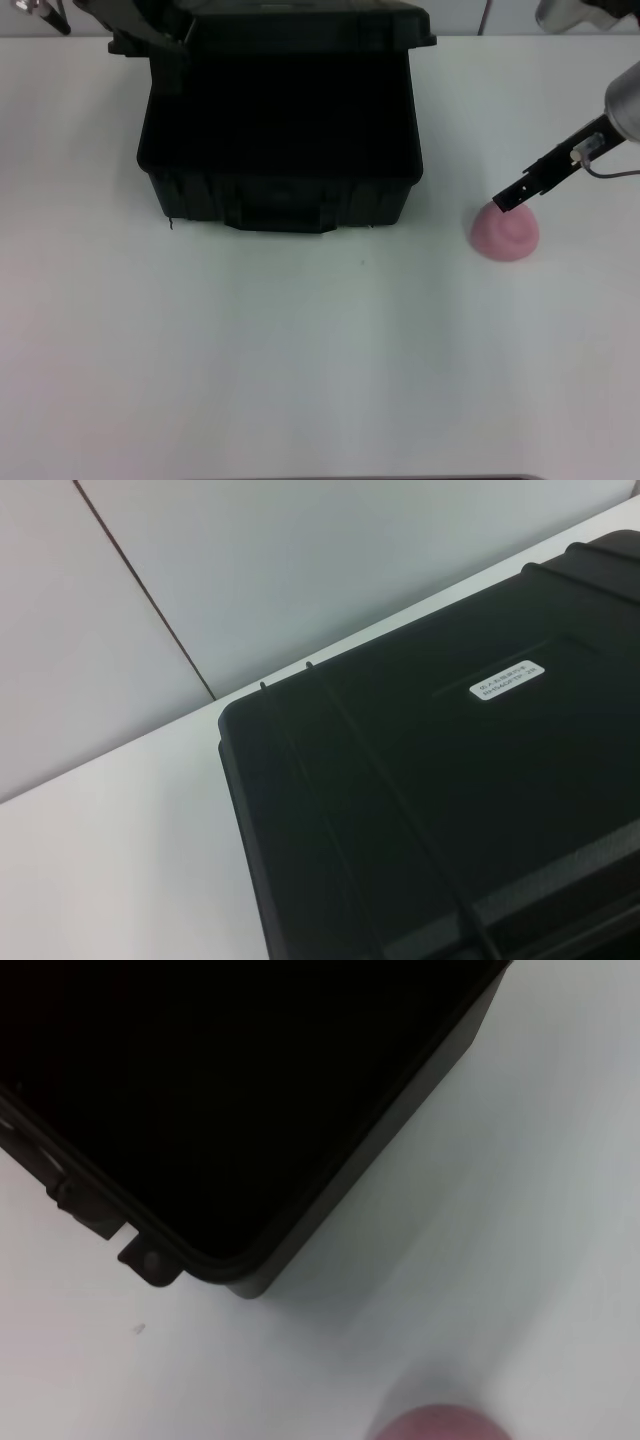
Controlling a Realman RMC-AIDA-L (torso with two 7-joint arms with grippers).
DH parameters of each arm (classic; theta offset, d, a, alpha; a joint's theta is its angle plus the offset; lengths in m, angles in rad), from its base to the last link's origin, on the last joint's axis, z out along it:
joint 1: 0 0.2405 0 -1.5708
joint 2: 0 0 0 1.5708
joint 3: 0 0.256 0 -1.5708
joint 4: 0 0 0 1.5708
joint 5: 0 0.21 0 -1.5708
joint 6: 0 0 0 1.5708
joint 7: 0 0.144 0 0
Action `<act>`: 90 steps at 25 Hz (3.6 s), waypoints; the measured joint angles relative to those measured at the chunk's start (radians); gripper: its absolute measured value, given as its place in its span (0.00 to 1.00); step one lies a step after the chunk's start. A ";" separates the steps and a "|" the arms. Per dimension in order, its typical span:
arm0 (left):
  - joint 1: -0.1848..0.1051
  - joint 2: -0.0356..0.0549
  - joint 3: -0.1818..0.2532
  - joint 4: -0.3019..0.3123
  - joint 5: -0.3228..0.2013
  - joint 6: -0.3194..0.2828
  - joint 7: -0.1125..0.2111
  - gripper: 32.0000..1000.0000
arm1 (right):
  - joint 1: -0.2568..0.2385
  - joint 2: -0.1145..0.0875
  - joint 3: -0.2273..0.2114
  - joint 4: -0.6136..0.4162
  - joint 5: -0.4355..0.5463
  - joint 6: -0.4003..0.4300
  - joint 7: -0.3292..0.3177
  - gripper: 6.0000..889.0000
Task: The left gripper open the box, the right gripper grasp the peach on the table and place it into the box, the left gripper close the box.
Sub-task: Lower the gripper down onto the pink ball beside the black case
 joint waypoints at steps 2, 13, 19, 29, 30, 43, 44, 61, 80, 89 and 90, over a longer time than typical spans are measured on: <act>0.001 -0.0003 0.000 -0.001 0.000 0.000 0.000 0.49 | 0.000 0.000 0.000 0.003 0.000 0.000 0.000 0.78; 0.000 -0.0009 -0.002 -0.001 -0.001 -0.001 0.000 0.49 | -0.002 0.005 -0.003 0.044 0.000 -0.022 -0.024 0.77; -0.001 -0.0009 -0.002 -0.001 -0.001 -0.001 0.000 0.49 | 0.008 0.002 -0.005 0.117 -0.001 -0.076 -0.046 0.77; -0.004 -0.0009 -0.001 -0.001 -0.001 -0.002 0.002 0.49 | 0.011 0.006 -0.013 0.160 -0.008 -0.135 -0.073 0.76; -0.005 -0.0008 -0.002 -0.001 -0.001 -0.002 0.004 0.49 | 0.011 0.006 -0.014 0.168 -0.006 -0.140 -0.076 0.76; -0.009 -0.0008 -0.002 -0.003 -0.001 0.006 0.006 0.49 | 0.035 0.011 -0.029 0.298 -0.004 -0.255 -0.112 0.76; -0.009 -0.0008 -0.002 -0.003 -0.001 0.006 0.006 0.49 | 0.036 0.011 -0.029 0.300 -0.004 -0.260 -0.113 0.76; -0.010 -0.0008 0.000 -0.008 -0.001 0.015 0.009 0.49 | 0.050 0.014 -0.040 0.379 -0.003 -0.356 -0.131 0.75; -0.011 -0.0009 0.002 -0.009 -0.002 0.020 0.009 0.50 | 0.051 0.016 -0.042 0.385 -0.003 -0.365 -0.131 0.58; -0.007 -0.0009 0.002 -0.010 -0.003 0.021 0.009 0.50 | 0.051 0.016 -0.041 0.382 -0.003 -0.361 -0.132 0.24; -0.007 -0.0008 0.002 -0.010 -0.003 0.021 0.009 0.50 | 0.051 0.016 -0.041 0.382 -0.003 -0.360 -0.132 0.23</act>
